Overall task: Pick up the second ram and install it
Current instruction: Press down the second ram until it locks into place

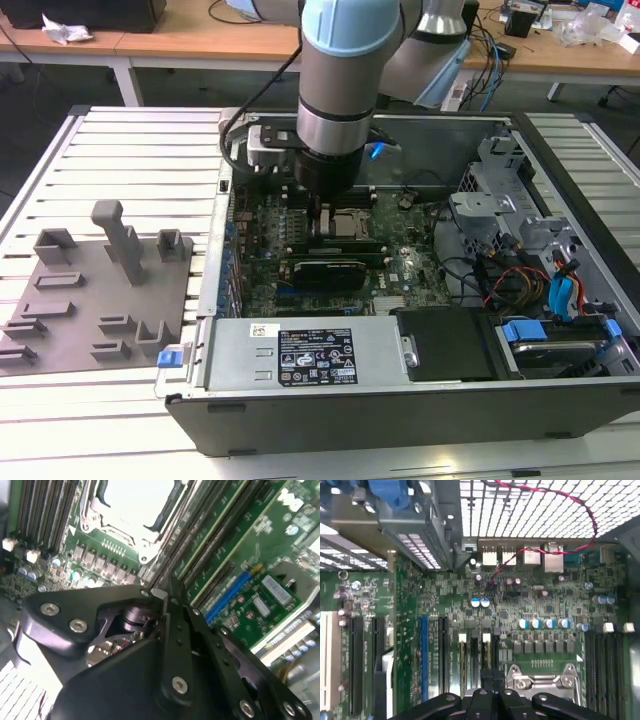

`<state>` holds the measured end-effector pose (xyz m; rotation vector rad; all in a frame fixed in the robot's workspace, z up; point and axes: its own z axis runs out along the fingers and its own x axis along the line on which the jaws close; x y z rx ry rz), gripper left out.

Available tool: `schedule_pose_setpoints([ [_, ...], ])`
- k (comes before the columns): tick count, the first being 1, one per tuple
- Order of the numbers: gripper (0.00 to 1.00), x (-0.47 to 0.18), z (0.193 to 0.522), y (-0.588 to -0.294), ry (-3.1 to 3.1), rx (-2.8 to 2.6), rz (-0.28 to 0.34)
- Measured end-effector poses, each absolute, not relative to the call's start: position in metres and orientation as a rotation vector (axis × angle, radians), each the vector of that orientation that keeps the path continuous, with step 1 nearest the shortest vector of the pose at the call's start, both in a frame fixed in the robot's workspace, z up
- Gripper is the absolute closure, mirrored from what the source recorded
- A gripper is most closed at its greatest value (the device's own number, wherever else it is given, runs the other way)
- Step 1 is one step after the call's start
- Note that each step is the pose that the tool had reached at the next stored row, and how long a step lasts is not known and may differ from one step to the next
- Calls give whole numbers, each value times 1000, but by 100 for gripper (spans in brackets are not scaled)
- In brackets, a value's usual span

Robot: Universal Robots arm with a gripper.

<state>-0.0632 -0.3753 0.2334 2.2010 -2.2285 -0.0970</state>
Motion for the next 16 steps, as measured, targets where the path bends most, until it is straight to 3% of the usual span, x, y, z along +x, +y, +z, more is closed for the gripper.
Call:
schedule_pose_setpoints([
  [3,90,-39,235,-375,-2223,2195,-121],
  [16,90,-26,258,-375,-2221,2193,-125],
])
